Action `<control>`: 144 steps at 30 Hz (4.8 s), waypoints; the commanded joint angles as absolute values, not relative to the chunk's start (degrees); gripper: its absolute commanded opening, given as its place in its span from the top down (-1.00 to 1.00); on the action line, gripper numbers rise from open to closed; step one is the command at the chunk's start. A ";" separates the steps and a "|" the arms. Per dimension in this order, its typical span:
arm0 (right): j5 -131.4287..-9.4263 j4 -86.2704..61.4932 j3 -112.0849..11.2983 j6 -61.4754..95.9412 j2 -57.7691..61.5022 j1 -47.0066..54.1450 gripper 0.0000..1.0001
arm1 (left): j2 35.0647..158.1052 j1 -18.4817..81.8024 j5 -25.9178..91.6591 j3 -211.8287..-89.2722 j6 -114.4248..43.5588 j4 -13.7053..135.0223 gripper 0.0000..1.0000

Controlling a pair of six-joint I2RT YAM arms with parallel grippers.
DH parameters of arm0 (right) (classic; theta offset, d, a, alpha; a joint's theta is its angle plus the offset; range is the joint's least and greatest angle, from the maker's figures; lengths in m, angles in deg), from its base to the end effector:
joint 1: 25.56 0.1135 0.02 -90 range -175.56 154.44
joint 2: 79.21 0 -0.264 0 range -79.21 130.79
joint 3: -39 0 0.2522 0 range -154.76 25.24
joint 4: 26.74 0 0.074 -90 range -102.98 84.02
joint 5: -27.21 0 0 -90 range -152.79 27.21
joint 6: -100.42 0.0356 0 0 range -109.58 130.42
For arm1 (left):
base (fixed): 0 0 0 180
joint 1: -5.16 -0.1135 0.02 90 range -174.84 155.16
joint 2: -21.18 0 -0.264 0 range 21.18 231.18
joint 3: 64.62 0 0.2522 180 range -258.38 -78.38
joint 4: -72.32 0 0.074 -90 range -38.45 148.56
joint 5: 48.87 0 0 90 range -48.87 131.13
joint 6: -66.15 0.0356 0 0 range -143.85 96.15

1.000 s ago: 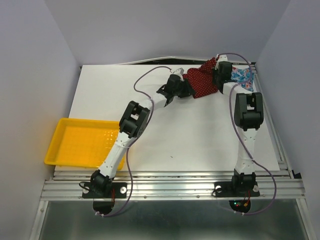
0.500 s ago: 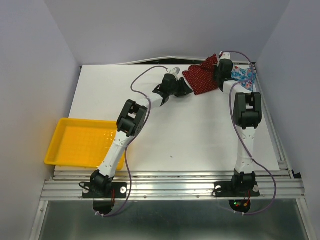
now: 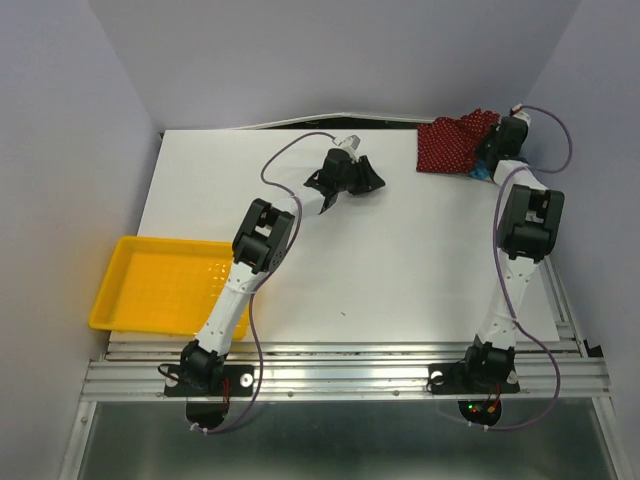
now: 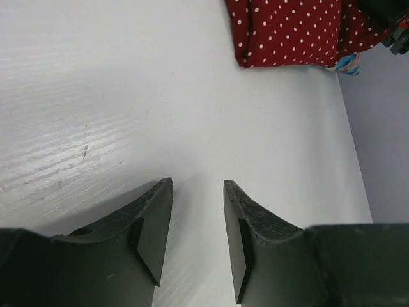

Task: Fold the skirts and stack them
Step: Neatly place the folded skirt to the corner

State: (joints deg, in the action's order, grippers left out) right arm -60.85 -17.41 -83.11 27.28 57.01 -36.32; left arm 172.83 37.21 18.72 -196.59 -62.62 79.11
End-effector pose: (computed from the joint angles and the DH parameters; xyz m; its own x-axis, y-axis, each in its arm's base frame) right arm 0.5457 -0.1049 0.1911 -0.3110 0.3542 -0.8819 0.3211 0.9126 0.2532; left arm 0.4963 -0.3267 0.1301 -0.6519 -0.2749 -0.7068 0.5097 0.5313 -0.6767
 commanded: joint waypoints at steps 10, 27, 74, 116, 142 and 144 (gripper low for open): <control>-79.83 -23.18 -81.90 44.61 57.81 -46.21 0.99 | 168.66 36.45 18.10 -192.99 -59.89 75.61 0.00; -68.68 -28.45 -75.21 42.50 46.73 -47.27 0.99 | 167.87 36.45 18.81 -191.85 -59.19 75.52 0.00; -57.34 -19.31 -78.47 5.86 44.37 -44.46 -1.00 | 147.76 36.62 23.19 -175.86 -43.81 72.71 -0.01; -81.32 8.27 -103.25 -7.94 71.43 -43.14 -0.20 | 138.86 36.80 23.47 -169.26 -39.06 69.02 0.00; -82.48 -2.52 -103.07 6.72 61.50 -40.15 -0.27 | 139.66 36.80 23.64 -171.37 -39.94 67.34 0.01; -81.69 -3.23 -104.83 9.17 61.85 -41.63 -0.27 | 139.92 36.80 23.73 -171.81 -39.67 66.91 0.01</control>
State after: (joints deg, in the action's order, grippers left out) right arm -84.94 1.78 -101.39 1.16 66.23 -38.70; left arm 143.26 36.82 23.77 -169.16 -40.21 66.37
